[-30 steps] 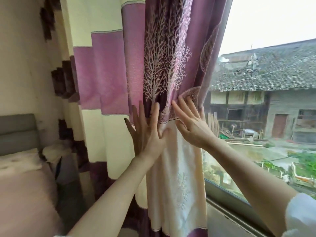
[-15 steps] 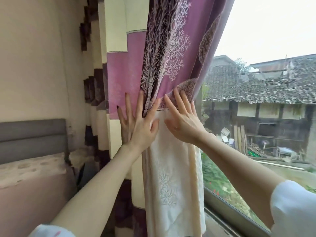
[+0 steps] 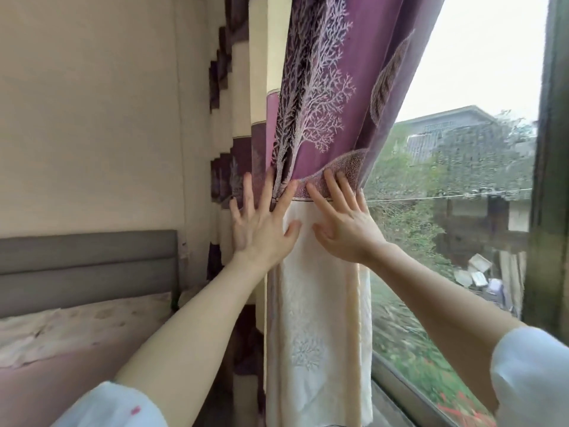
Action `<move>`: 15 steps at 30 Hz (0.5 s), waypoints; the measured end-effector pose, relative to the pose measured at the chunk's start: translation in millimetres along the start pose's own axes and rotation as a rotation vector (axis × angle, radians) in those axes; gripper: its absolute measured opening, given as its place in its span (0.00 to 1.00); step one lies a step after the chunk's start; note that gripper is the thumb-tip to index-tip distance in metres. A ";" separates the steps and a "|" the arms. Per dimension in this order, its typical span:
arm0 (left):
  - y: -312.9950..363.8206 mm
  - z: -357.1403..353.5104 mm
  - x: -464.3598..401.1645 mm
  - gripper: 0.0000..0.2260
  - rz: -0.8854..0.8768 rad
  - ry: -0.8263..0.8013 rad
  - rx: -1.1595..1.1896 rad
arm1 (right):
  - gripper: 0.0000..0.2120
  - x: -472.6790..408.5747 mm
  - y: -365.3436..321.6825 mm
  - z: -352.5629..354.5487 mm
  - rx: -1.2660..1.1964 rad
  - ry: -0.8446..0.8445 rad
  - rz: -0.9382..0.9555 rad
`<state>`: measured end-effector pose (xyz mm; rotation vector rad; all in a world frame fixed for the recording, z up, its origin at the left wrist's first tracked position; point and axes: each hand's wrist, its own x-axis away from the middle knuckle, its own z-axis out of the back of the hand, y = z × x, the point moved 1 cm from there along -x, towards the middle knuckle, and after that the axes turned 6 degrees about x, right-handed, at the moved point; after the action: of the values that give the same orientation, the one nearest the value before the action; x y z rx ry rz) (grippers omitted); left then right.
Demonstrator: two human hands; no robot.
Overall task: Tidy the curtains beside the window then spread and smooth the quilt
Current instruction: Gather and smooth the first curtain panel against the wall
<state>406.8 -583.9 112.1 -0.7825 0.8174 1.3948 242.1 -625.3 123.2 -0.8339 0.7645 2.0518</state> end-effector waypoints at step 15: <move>-127.6 -165.5 -102.2 0.40 0.079 -0.020 -0.190 | 0.39 -162.5 6.0 -198.2 -0.071 0.025 0.084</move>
<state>528.5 -782.1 113.6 -0.8884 0.7138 1.5648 374.2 -845.0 128.8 -0.8823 0.7551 2.1573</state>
